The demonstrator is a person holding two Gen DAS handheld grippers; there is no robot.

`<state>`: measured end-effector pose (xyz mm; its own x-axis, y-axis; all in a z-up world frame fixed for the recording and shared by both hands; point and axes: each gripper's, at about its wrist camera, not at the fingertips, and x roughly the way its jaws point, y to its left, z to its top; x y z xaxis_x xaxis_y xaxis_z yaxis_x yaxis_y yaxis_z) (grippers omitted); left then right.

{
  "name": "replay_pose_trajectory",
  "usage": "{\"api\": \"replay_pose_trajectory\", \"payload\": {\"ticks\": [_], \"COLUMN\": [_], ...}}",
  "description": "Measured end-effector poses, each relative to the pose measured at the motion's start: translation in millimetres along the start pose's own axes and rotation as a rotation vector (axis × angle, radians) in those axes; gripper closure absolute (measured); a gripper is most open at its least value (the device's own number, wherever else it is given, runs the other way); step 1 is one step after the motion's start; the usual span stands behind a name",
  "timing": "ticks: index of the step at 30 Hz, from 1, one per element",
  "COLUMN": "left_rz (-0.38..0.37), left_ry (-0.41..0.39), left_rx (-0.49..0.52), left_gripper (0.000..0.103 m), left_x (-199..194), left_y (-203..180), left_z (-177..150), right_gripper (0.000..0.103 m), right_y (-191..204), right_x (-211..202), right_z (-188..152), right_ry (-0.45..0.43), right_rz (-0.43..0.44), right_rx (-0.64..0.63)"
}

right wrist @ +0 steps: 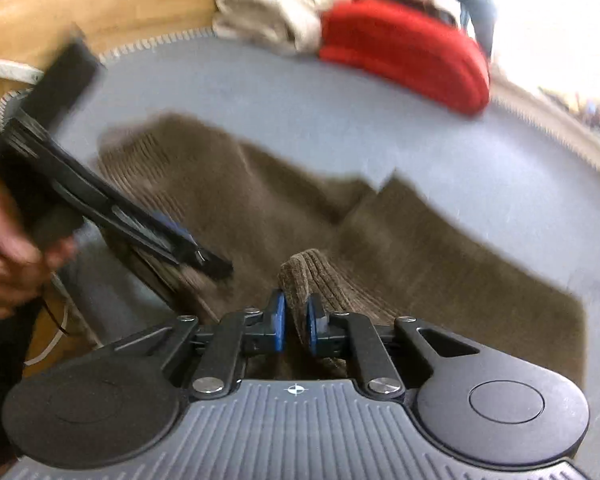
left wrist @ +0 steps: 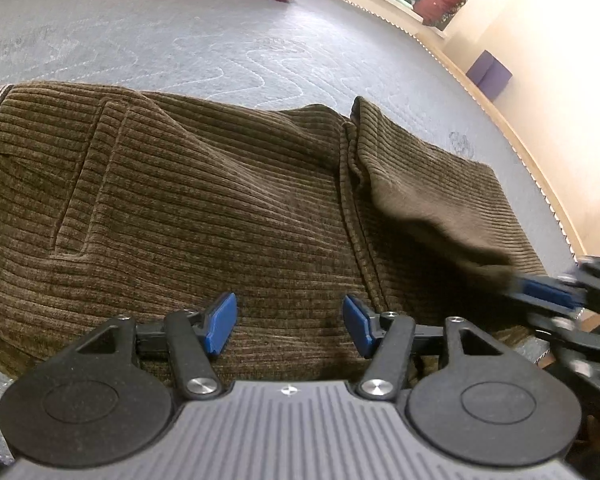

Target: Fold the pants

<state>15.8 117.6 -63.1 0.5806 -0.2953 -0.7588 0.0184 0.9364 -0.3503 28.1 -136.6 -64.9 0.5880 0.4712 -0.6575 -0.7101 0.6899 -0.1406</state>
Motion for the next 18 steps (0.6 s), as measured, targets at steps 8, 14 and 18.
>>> {"api": "replay_pose_trajectory", "payload": {"ticks": [8,14,18], "left_rz": [-0.009,-0.005,0.021], "left_ry": [-0.004,-0.015,-0.049], "left_rx": [-0.012,-0.005,0.026], "left_gripper": [0.037,0.037,0.038], "left_x": [0.1,-0.6,-3.4], "left_y": [4.0,4.5,-7.5], "left_z": [0.7,-1.6,-3.1], "right_gripper": [0.082,0.066,0.057], "right_y": [20.4,-22.0,-81.3], "right_x": [0.0,-32.6,-46.4], "right_z": [-42.2,-34.9,-45.0], "right_ry": [0.130,0.012,-0.017], "right_rz": [0.042,0.071,-0.106], "right_rx": [-0.158,0.094,0.373]}}
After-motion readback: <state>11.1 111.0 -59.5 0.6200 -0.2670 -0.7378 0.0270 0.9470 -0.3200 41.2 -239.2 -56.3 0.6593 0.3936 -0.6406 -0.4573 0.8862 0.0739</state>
